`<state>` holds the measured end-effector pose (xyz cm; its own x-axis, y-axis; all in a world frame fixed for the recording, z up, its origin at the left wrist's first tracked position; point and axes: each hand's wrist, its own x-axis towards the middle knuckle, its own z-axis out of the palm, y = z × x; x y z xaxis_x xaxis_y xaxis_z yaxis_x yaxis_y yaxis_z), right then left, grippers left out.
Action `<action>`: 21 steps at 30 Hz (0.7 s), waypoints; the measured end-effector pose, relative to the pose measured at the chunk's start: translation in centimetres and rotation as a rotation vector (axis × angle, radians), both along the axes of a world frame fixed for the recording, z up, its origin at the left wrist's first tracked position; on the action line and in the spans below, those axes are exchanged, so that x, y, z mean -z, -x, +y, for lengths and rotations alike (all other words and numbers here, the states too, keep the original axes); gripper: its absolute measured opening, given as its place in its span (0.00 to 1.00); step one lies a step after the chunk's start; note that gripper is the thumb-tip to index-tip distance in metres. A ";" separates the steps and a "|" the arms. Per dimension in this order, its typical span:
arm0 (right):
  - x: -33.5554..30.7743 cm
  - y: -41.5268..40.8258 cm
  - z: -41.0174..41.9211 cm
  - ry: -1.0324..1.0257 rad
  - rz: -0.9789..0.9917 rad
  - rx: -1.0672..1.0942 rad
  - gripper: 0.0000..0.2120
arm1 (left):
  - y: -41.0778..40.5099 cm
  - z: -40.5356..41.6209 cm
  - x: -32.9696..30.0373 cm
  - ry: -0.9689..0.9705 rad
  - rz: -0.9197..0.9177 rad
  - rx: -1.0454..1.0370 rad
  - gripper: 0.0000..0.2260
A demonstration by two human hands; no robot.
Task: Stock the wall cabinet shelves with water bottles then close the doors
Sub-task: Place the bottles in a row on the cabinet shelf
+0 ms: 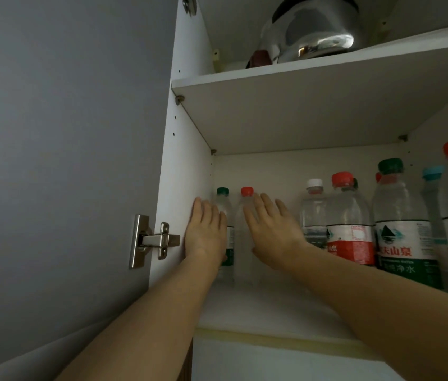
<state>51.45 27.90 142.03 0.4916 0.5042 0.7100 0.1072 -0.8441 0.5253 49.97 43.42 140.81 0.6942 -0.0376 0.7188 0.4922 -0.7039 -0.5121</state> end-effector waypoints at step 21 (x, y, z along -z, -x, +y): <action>1.4 10.8 -16.7 -0.055 -0.088 -0.001 0.36 | 4.9 -12.7 -0.4 1.180 0.266 1.213 0.33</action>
